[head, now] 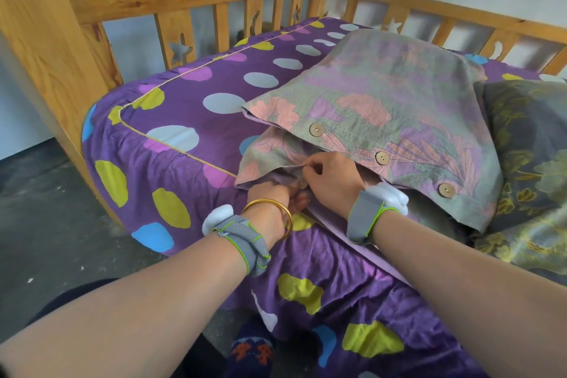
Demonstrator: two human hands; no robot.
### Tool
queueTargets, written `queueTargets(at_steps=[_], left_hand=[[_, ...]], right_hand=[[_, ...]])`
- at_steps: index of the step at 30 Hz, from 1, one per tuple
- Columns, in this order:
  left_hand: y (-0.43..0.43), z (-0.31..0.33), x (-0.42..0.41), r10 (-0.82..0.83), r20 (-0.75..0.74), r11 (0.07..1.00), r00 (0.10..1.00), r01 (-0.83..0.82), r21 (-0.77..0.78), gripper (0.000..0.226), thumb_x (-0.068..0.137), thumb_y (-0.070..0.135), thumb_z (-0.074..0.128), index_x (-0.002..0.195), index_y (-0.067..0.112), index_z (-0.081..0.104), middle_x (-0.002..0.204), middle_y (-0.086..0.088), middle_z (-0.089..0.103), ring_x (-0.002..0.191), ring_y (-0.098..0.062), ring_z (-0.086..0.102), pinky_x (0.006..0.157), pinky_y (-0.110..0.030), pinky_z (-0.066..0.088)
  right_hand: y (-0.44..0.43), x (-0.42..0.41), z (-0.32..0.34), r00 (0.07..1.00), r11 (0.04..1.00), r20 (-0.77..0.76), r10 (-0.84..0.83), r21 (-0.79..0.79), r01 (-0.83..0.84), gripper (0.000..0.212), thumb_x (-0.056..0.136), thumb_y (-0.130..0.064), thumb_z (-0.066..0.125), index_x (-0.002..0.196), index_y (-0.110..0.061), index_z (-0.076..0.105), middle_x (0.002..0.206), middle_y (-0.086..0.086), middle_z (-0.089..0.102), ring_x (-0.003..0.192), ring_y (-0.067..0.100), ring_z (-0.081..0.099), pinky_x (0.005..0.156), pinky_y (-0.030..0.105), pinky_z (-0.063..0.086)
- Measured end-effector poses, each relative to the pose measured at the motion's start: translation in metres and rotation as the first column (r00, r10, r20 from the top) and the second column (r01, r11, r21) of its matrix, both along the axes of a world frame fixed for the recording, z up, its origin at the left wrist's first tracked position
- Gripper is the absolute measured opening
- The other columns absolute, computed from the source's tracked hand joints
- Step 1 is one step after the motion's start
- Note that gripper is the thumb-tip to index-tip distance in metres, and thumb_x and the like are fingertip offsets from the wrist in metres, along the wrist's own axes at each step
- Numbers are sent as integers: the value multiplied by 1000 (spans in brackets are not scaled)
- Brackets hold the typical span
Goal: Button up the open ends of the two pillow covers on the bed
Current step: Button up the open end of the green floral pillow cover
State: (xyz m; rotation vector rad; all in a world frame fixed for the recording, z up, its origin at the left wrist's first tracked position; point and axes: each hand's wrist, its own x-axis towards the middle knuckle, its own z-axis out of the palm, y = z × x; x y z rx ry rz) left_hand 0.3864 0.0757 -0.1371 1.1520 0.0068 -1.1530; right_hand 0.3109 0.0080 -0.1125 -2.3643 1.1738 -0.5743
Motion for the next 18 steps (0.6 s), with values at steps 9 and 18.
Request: queueTargets(at_steps=[9,18], left_hand=[[-10,-8,-3,129,-19,992,991,-129,-13,21,96,-4,40,115,4,42,47,-13,56,22,-9,51,26,-20,43],[-12,-17,-2,123,22,992,992,-124,31,9,95,4,47,104,6,45,68,-10,54,26,-4,54,28,-15,42]], right_hand=[[4,-3,3,998,998,-38,54,-7,-55,18,82,-22,56,85,-17,73,83,9,73,86,29,65,79,34,52],[5,-5,15,994,980,112,18,197,-40,29,82,-15,52,54,-16,59,53,2,50,52,15,43,57,26,34]])
